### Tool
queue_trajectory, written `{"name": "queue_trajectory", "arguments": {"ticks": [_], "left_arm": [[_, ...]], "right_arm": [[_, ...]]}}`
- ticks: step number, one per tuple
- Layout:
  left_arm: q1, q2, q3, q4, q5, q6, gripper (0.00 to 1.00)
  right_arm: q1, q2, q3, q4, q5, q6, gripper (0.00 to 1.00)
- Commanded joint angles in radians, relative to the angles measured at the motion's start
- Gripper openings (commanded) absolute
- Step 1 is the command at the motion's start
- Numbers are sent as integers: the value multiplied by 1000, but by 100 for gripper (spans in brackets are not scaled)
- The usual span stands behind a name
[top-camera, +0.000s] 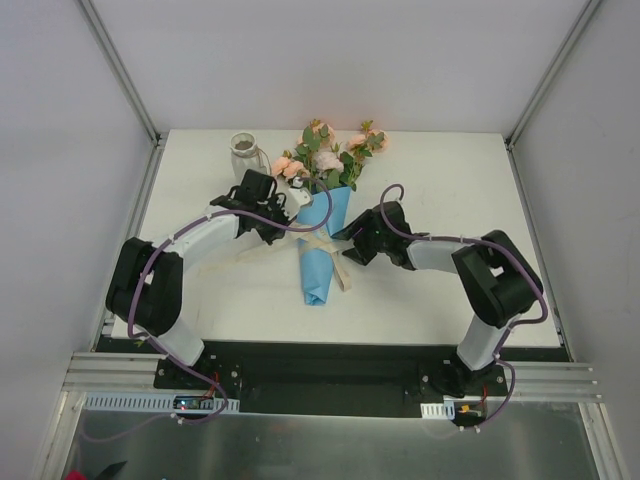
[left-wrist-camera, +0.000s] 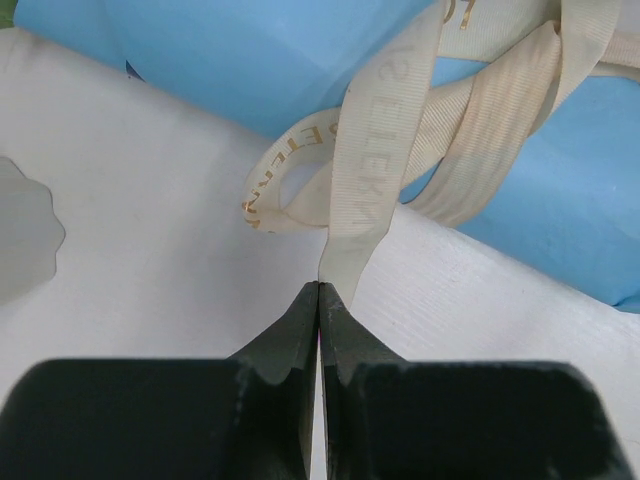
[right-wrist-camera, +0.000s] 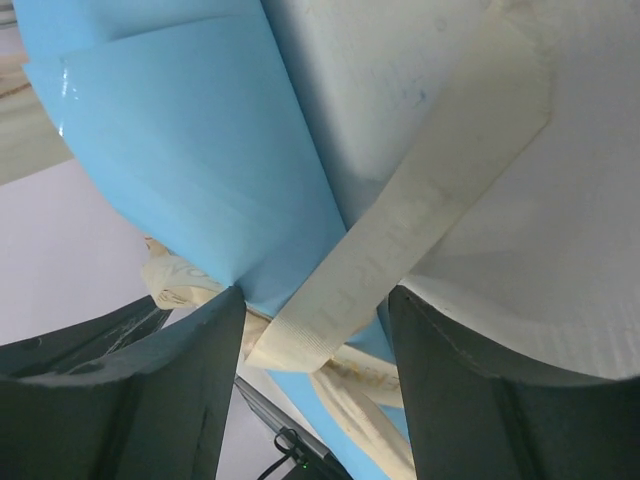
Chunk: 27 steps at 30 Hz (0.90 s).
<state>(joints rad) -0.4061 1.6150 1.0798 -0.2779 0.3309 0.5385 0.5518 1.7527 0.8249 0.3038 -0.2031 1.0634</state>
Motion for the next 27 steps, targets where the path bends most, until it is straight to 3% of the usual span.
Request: {"name": "queue_trajectory", "arguments": {"ticks": [1,3,9,13,23,27], "left_arm": [[-2,-41,-6,-20,-13,-8,0],[-2,-46,-9,-20,-18,-9,0],[0,-67,-15,-21,-44,-15,0],[15,-81,-4,-23,-72,-55,0],[110,-210,17,-33,-250,-176,0],[191,-274,-6,-56,-288,-152,0]], "right_arm": [[10,19,10,78,4,70,59],[10,30,11,101,4,76,55],[11,-10,-10,103,27,50,22],[7,-105,17,-29,56,-40,8],[-33,-383,83,-402,246,-345,2],[-137,-495,71,-502,284,-414,1]]}}
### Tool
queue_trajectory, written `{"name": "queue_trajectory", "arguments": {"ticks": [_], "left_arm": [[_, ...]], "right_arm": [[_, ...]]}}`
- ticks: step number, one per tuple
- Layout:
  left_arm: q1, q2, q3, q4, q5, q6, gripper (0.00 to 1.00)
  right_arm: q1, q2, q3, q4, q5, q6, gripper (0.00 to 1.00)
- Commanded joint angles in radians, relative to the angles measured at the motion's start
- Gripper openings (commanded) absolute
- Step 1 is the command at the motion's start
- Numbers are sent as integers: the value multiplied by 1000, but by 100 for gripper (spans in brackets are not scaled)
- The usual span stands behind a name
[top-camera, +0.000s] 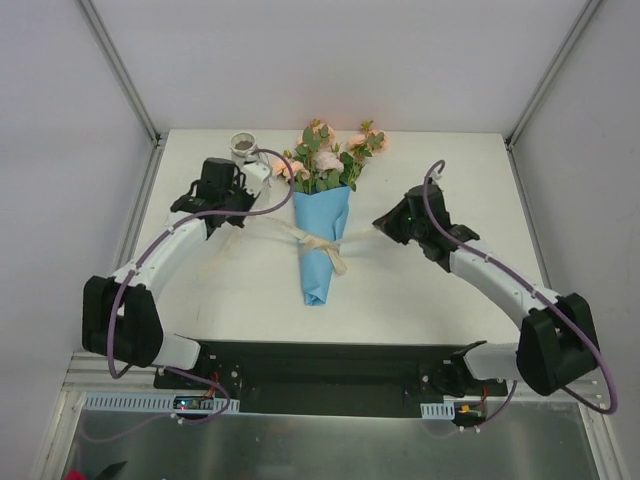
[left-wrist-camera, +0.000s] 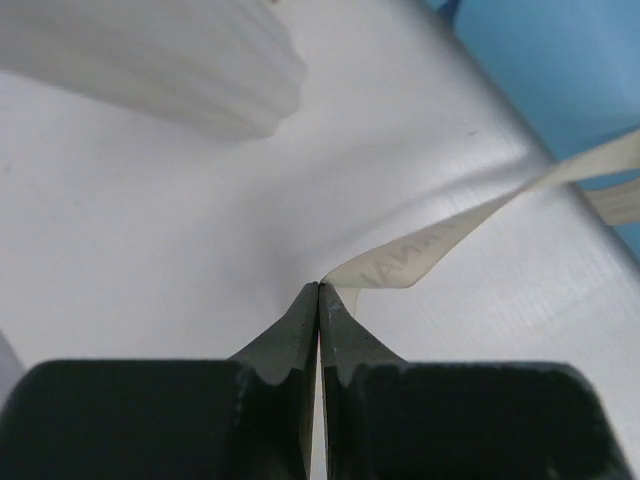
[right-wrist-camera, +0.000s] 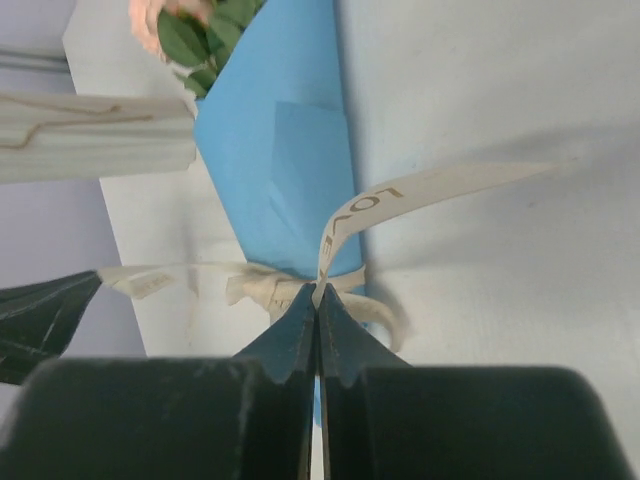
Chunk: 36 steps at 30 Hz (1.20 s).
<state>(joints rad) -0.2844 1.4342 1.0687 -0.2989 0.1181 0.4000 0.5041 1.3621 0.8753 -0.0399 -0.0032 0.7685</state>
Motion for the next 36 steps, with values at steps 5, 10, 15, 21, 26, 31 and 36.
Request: {"name": "queue_trajectory", "arguments": {"ticks": [5,10,15,21,26,31,36], "left_arm": [[224,-167,4,-49,-179,16,0],[378,-231,-26,-57,-244,36,0],[432,-277,-67,-62,-287,48,10],[435,-327,-104,-109,-230,53,99],[433,-363,-92,-203,-40,53,99],[433,-411,-52,-344,255,92,99],[433,-428,-35,-371,338,79,99]], "right_arm": [[-268,-256,30,-265,114,-233,1],[-426,-340,82,-391,199,-316,1],[-524,-359,111,-460,247,-380,3],[-520,-310,235,-617,427,-489,62],[-279,-351,248,-684,569,-598,87],[192,-306,209,-603,551,-742,99],[552,-111,261,-526,586,-935,100]]}}
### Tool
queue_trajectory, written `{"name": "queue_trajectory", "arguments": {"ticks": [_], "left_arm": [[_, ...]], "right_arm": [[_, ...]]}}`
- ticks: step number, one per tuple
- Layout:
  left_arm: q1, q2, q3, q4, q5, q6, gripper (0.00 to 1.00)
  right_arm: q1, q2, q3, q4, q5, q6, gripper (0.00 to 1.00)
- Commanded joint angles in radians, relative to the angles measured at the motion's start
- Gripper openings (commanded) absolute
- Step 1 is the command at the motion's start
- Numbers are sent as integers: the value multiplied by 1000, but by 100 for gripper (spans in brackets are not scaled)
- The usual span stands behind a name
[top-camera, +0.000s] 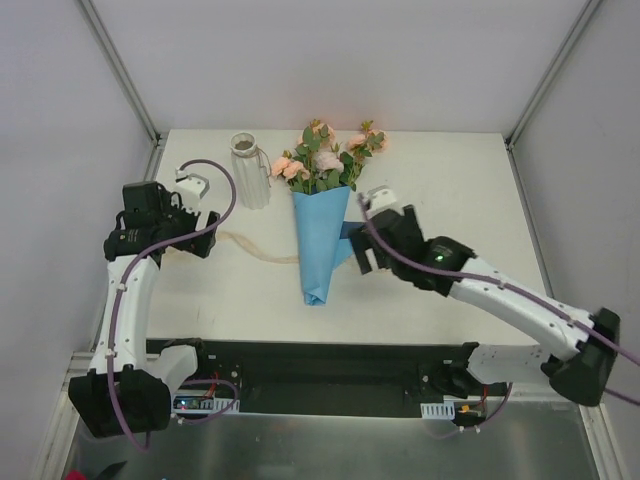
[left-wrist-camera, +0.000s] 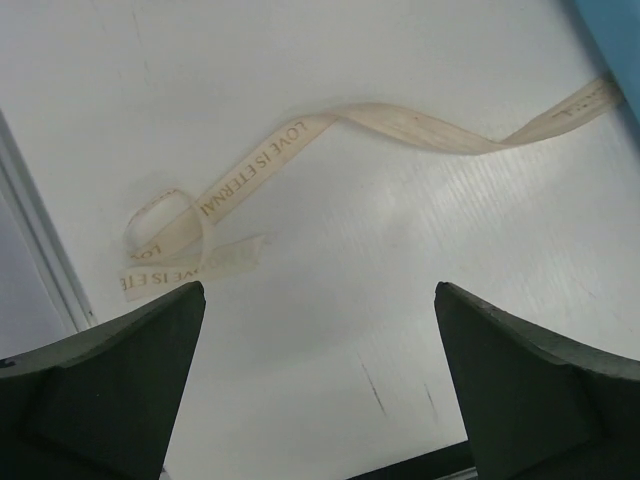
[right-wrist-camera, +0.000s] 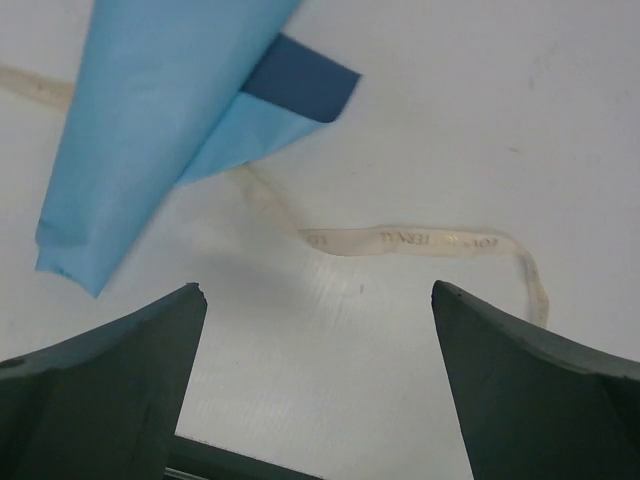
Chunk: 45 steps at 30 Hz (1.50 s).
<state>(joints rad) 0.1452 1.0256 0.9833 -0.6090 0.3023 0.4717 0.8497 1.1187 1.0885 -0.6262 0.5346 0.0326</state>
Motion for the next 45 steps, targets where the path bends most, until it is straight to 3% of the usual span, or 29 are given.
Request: {"name": "queue_trajectory", "arguments": {"ticks": [1,4,12,27,45], "left_arm": [[2,-13,54,-66,152,1,99],[4,11,54,-69,139,-21,99],[7,80,63,-81,80,-59,99],[21,79,38,-78,77,-44,99],[24,39,-18,-54,31,7,99]], "right_arm": [[245,201,59,83,48,-258,100],[353,324,97,134,56,-331,100],[462,519,160,221,54,-441,100],[468,701,168,284,80,-493,98],[471,811,122,491,346,-642,93]]}}
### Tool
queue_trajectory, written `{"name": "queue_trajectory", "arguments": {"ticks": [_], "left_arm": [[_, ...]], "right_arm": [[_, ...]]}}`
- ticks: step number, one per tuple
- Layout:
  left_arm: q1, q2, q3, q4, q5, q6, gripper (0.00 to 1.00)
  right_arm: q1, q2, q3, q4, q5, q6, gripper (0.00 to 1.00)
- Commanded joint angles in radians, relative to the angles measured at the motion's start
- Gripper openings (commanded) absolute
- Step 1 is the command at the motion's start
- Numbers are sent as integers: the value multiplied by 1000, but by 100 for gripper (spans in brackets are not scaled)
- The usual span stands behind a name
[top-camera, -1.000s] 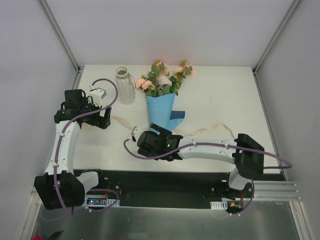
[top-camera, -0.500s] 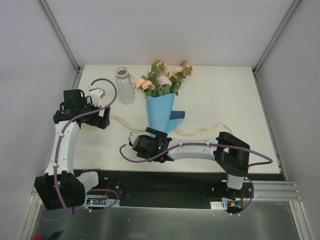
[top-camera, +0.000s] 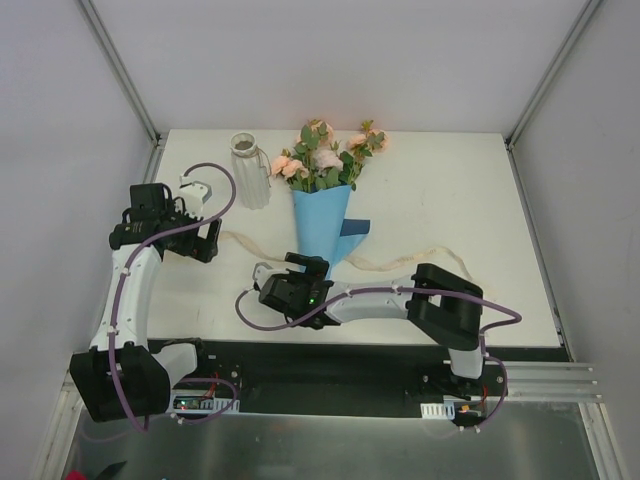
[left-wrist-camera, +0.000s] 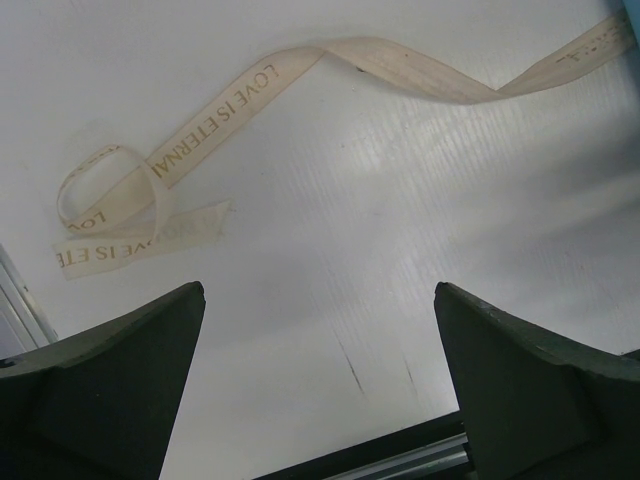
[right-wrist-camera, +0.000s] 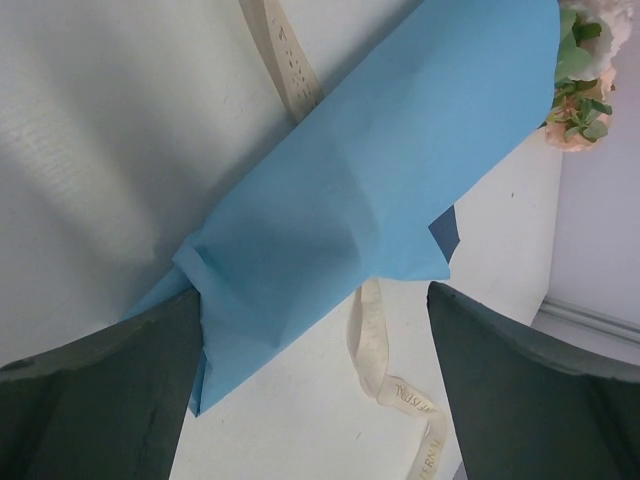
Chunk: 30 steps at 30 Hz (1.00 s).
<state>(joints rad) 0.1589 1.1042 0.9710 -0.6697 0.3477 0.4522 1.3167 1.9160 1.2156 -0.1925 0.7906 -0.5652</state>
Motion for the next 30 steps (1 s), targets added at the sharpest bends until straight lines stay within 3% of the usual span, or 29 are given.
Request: {"name": "queue_trajectory", "arguments": {"ticks": [1,4,9,15,18,22,27,30], "left_arm": [[10,-44,-8,7,-13,26,99],[11,-56,-5,7,-16,31,99],[11,-67,12,5,-35,20,99],[11,-73,35,10,-30,20,99],[11,-64,37,10,-35,20,99],[10,-60,41,12,-38,23,99],[10,-50,48,10,-27,23,99],[11,-46,51,10,-26,25,99]], "right_arm": [[7,12,-5,62,94,-47,93],[15,9,-10,91,134,-70,92],[24,-101,-60,283,295,-127,88],[23,-310,-157,378,423,-65,95],[23,-406,-205,314,452,54,96],[21,-520,-225,75,473,276,97],[22,-543,-228,-114,420,526,100],[23,-520,-215,-156,401,562,100]]}}
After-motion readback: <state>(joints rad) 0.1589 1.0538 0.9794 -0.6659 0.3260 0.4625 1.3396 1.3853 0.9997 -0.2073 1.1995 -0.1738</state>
